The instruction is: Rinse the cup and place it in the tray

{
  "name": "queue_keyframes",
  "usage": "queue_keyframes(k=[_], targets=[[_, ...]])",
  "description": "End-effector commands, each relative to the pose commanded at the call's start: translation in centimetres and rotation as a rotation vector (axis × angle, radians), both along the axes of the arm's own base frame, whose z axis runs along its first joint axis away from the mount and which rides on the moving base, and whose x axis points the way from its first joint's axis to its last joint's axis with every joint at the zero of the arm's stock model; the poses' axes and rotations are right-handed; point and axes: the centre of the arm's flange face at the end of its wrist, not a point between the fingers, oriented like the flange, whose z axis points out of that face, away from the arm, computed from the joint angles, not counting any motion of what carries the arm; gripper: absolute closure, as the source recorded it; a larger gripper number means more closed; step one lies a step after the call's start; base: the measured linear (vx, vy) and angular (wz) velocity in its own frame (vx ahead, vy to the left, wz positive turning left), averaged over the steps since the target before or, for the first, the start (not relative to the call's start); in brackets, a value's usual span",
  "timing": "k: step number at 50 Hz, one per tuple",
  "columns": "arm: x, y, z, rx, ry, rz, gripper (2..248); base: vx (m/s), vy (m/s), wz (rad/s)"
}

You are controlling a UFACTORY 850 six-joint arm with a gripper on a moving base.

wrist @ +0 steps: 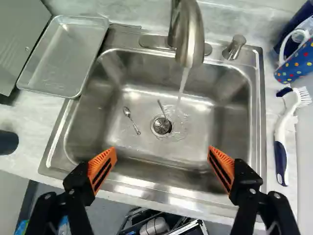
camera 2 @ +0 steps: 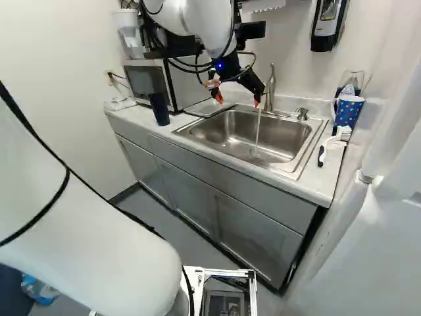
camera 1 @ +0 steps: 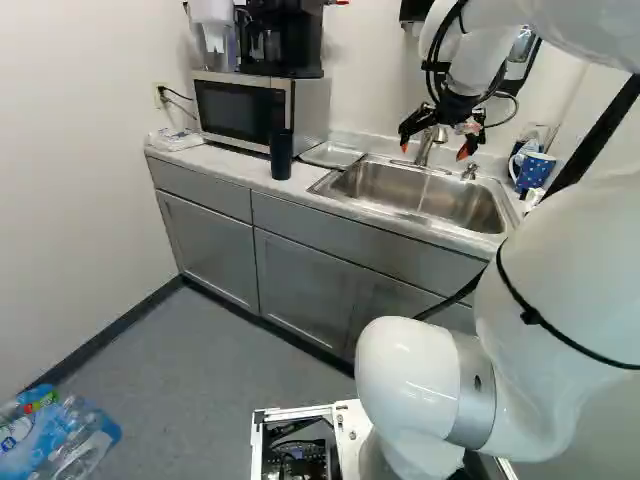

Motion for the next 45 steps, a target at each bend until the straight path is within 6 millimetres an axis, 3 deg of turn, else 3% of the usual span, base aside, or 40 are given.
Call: queue_keyframes(k=[25,45], targets=[[-0.7,-0.5,0.0,0.0,-0.001,-0.017,3,0.0,0.0,0.0],[-0.7,2.3,-0.1,-0.002,-0.005,0.044,3,0.0,0.0,0.0]])
